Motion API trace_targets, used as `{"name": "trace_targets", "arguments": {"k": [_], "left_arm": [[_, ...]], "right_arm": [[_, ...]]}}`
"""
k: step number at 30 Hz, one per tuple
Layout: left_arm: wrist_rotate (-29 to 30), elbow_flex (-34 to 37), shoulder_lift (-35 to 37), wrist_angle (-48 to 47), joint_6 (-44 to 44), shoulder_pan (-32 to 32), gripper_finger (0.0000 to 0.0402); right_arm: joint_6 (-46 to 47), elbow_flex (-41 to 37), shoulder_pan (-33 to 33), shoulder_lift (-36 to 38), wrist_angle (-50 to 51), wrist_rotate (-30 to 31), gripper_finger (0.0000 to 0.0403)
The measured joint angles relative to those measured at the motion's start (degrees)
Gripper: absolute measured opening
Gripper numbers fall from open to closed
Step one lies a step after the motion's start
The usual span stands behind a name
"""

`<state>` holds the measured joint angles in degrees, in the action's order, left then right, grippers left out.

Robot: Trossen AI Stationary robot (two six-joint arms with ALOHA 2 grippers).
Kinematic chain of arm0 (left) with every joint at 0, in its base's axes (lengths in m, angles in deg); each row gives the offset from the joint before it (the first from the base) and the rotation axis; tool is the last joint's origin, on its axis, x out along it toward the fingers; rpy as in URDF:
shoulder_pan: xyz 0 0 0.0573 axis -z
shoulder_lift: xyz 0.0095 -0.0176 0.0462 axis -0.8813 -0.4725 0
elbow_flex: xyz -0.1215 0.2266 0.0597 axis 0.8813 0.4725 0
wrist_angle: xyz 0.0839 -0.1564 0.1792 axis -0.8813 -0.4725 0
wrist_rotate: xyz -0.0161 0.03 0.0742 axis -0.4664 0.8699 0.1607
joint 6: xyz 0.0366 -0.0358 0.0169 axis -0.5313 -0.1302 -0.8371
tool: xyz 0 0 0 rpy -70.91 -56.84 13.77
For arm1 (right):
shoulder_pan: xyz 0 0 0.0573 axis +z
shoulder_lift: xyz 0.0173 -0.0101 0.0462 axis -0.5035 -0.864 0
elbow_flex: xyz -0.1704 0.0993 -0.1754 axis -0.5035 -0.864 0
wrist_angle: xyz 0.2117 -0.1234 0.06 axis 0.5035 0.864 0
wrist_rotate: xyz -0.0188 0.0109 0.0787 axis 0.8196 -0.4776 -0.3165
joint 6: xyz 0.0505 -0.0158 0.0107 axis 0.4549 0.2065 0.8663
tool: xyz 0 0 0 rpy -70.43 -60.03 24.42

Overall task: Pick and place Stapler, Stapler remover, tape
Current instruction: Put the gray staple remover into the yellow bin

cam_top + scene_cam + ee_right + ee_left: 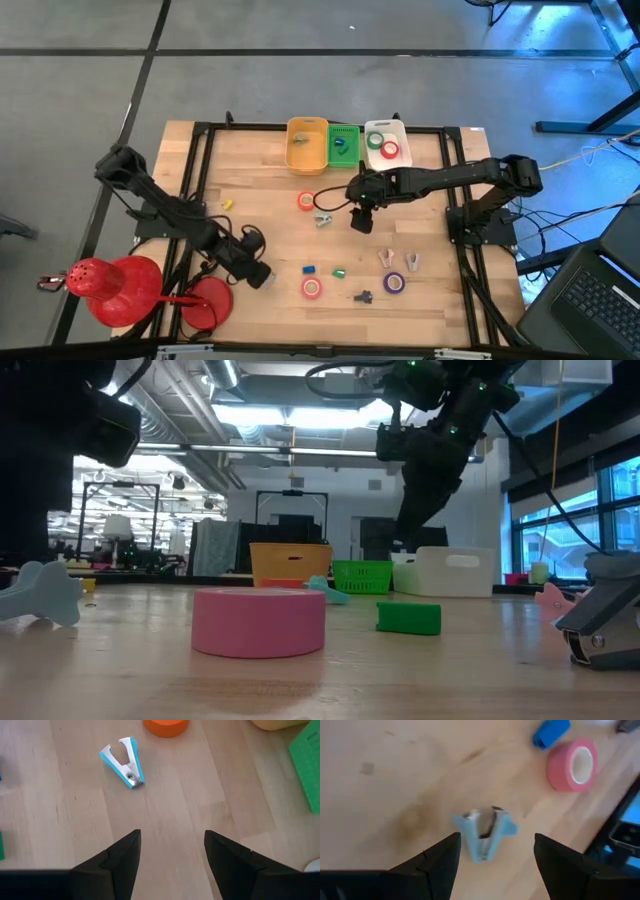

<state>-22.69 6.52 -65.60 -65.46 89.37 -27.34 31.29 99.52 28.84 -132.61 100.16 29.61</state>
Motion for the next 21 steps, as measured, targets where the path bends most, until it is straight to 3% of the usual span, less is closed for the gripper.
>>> {"name": "trace_targets", "arguments": {"k": [13,21], "left_arm": [[-0.49,-0.01,-4.70,1.48,2.93,1.52,0.0217],[0.27,-0.01,-4.70,1.44,1.67,1.48,0.0133]], "right_arm": [[0.07,0.00,0.00,-0.02,0.43,-0.22,0.0220],[0.20,0.00,0.00,-0.04,0.43,-0.22,0.0220]]}}
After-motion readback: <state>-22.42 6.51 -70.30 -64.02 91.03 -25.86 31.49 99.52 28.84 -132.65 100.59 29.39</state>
